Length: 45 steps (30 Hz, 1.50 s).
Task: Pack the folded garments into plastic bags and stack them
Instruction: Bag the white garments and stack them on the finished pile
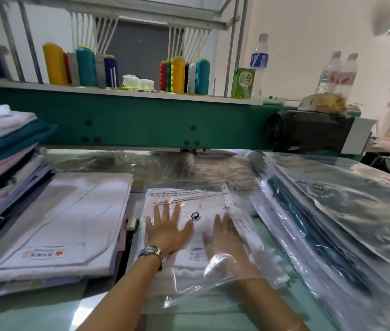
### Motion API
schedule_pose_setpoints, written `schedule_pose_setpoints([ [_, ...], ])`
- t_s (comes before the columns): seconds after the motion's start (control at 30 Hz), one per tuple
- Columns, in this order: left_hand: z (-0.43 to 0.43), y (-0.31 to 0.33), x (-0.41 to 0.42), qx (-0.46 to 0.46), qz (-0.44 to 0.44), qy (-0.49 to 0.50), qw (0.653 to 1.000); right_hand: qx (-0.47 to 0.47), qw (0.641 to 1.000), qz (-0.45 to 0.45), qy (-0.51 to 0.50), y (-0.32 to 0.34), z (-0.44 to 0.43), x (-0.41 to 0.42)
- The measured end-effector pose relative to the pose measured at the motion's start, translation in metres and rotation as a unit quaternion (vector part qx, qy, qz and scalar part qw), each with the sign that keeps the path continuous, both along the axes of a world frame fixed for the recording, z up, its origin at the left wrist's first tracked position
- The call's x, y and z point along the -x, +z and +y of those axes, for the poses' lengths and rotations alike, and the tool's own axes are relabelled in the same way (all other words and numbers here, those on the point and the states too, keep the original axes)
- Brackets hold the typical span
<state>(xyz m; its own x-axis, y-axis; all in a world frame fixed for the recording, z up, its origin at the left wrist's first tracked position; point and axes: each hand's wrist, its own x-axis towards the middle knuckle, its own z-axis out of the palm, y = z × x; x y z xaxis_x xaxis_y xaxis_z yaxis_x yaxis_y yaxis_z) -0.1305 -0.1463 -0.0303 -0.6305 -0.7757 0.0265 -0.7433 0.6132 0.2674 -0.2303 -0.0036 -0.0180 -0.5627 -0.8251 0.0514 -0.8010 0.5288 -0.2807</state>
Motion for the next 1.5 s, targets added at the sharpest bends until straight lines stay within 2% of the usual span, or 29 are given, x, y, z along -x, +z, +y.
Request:
schedule_pose_setpoints([
  [0.07,0.0,0.001,-0.001,-0.001,-0.003,-0.002,1.0,-0.085,0.994,0.056,0.044,0.008,0.029,-0.03],
  [0.17,0.004,0.007,0.0,-0.01,-0.011,-0.012,1.0,-0.217,0.945,0.022,0.245,0.052,0.076,-0.058],
  [0.23,0.006,0.011,-0.001,-0.014,-0.026,-0.021,0.999,-0.23,0.895,-0.127,0.36,0.101,0.086,-0.058],
  [0.3,0.003,0.022,-0.002,-0.029,-0.048,-0.034,0.998,-0.191,0.841,-0.298,0.408,0.144,0.073,-0.046],
  [0.33,-0.001,0.029,-0.001,-0.047,-0.05,-0.038,0.997,-0.147,0.844,-0.322,0.402,0.158,0.06,-0.033],
  [0.4,-0.009,0.046,0.004,-0.099,-0.037,-0.019,0.994,-0.022,0.878,-0.344,0.333,0.172,0.025,0.007],
  [0.47,-0.017,0.057,0.014,-0.121,-0.006,0.03,0.992,0.091,0.909,-0.365,0.18,0.173,-0.013,0.053],
  [0.53,-0.023,0.058,0.025,-0.061,0.053,0.066,0.995,0.098,0.963,-0.247,0.048,0.156,-0.047,0.09],
  [0.57,-0.028,0.055,0.032,-0.018,0.079,0.068,0.994,0.081,0.979,-0.183,0.025,0.142,-0.064,0.101],
  [0.6,-0.032,0.053,0.039,0.016,0.098,0.064,0.993,0.081,0.986,-0.14,0.027,0.127,-0.077,0.109],
  [0.67,-0.041,0.044,0.049,0.056,0.116,0.054,0.99,0.082,0.989,-0.11,0.045,0.099,-0.1,0.118],
  [0.77,-0.048,0.026,0.055,0.063,0.12,0.047,0.99,0.09,0.993,-0.045,0.065,0.063,-0.122,0.126],
  [0.87,-0.057,0.007,0.051,0.077,0.12,0.057,0.988,0.125,0.985,0.062,0.097,0.026,-0.129,0.119],
  [0.93,-0.06,0.005,0.046,0.08,0.123,0.065,0.987,0.129,0.978,0.127,0.102,0.016,-0.128,0.116],
  [1.03,-0.062,0.006,0.042,0.075,0.12,0.08,0.987,0.12,0.968,0.177,0.133,0.011,-0.127,0.113],
  [1.17,-0.062,0.004,0.039,0.07,0.124,0.092,0.985,0.086,0.959,0.198,0.183,0.003,-0.119,0.111],
  [1.33,-0.065,0.005,0.038,0.065,0.115,0.097,0.986,0.045,0.98,0.107,0.16,-0.001,-0.119,0.114],
  [1.5,-0.068,0.004,0.036,0.075,0.11,0.096,0.986,0.02,0.988,0.07,0.134,0.002,-0.124,0.115],
])
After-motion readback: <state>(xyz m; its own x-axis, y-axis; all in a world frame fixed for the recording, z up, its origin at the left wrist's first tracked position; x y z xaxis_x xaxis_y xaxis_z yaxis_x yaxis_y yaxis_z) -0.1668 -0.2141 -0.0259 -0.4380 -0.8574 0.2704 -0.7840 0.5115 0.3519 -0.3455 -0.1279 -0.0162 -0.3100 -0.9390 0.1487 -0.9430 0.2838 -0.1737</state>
